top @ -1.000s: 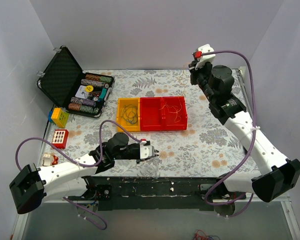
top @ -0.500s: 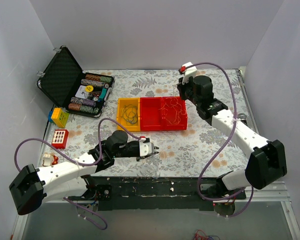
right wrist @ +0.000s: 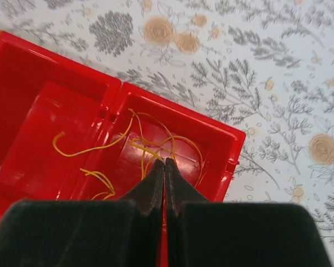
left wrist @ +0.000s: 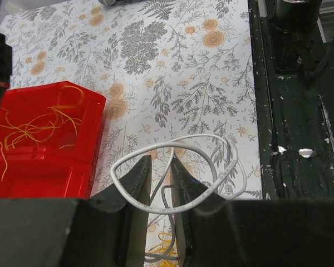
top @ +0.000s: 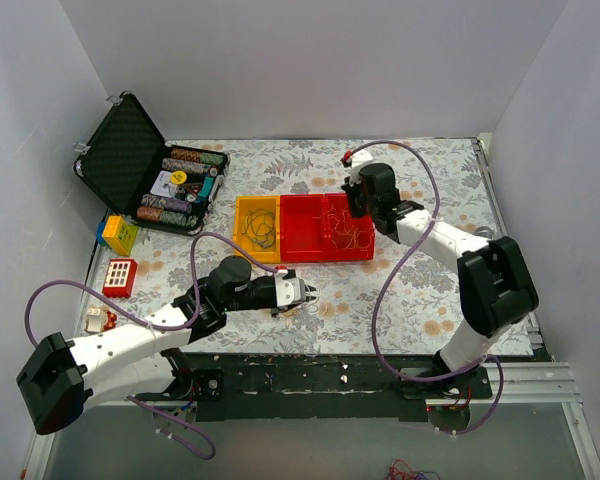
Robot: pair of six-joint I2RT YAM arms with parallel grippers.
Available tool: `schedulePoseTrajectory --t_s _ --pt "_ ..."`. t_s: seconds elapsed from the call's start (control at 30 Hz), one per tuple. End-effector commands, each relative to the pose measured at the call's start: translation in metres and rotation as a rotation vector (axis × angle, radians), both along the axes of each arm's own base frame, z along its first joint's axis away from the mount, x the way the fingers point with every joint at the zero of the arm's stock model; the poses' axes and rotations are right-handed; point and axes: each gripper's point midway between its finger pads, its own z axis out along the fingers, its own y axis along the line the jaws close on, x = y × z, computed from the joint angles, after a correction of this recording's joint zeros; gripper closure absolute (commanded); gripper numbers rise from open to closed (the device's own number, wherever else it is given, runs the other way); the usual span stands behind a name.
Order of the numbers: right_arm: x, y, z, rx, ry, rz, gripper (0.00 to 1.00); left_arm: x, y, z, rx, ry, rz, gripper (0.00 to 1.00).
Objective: Untangle the cables
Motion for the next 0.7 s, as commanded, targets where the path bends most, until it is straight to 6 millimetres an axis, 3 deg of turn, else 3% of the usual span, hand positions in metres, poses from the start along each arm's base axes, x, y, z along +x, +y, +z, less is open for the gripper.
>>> schedulePoseTrajectory --t_s 0.0,0.27,0.43,0.67 --pt "0.014 -0.002 -0.014 -0.006 0.05 -0.068 0.99 0.004 0.001 0.027 -0.049 -0.033 0.01 0.8" --pt "0.014 -0.007 -0.046 -0.057 0.162 -0.122 0.99 0.008 0.002 0.039 -0.06 -0.053 0.019 0.79" --pt "0.019 -0.008 -0.025 -0.051 0.144 -0.144 0.63 0.01 0.002 0.041 -0.058 -0.066 0.028 0.78" --pt "0.019 -0.009 0.019 -0.018 0.09 -0.156 0.38 0.014 0.004 0.041 -0.048 -0.079 0.048 0.78"
